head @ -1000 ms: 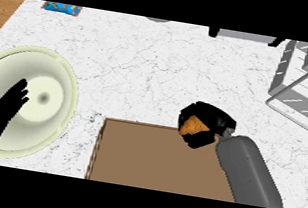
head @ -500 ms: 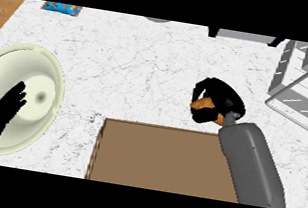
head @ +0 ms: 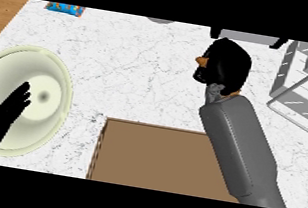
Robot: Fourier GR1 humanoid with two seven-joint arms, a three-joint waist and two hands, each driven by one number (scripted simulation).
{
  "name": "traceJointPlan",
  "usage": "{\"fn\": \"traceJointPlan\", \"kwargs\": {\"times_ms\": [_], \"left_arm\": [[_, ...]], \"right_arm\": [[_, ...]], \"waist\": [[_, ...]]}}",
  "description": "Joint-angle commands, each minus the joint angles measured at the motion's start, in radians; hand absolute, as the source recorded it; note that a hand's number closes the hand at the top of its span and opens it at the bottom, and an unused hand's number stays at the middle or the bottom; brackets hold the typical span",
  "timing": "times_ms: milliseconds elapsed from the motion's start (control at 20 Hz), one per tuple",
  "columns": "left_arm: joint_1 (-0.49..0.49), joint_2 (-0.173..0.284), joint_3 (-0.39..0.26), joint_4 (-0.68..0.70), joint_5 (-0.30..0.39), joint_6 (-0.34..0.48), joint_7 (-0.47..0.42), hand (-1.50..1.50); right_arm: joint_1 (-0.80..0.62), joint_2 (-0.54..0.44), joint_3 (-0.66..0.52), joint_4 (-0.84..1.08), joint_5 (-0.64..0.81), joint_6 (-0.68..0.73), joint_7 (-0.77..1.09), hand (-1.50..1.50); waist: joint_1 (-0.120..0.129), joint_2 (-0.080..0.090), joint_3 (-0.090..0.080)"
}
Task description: Pick the croissant from the tray and place it in the tiered basket
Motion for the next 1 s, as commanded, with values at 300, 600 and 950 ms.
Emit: {"fn": "traceJointPlan", "kwargs": {"times_ms": [300, 600, 950], "left_arm": [[-0.004, 0.000, 0.007, 0.002, -0.006, -0.003, -0.030, 0.00], [0.014, 0.014, 0.019, -0.060, 0.012, -0.013, 0.048, 0.00], [-0.014, 0.011, 0.036, 0.016, 0.011, -0.025, -0.016, 0.00]], "right_arm": [[-0.221, 0.004, -0.002, -0.022, 0.188, -0.046, 0.265, 1.50], [-0.237, -0.094, -0.153, -0.090, 0.164, -0.020, 0.155, 1.50], [-0.256, -0.225, -0.267, 0.186, 0.142, -0.248, -0.079, 1.50]], "waist": [[0.002, 0.013, 0.003], [-0.007, 0.011, 0.004], [0.005, 0.020, 0.004]]}}
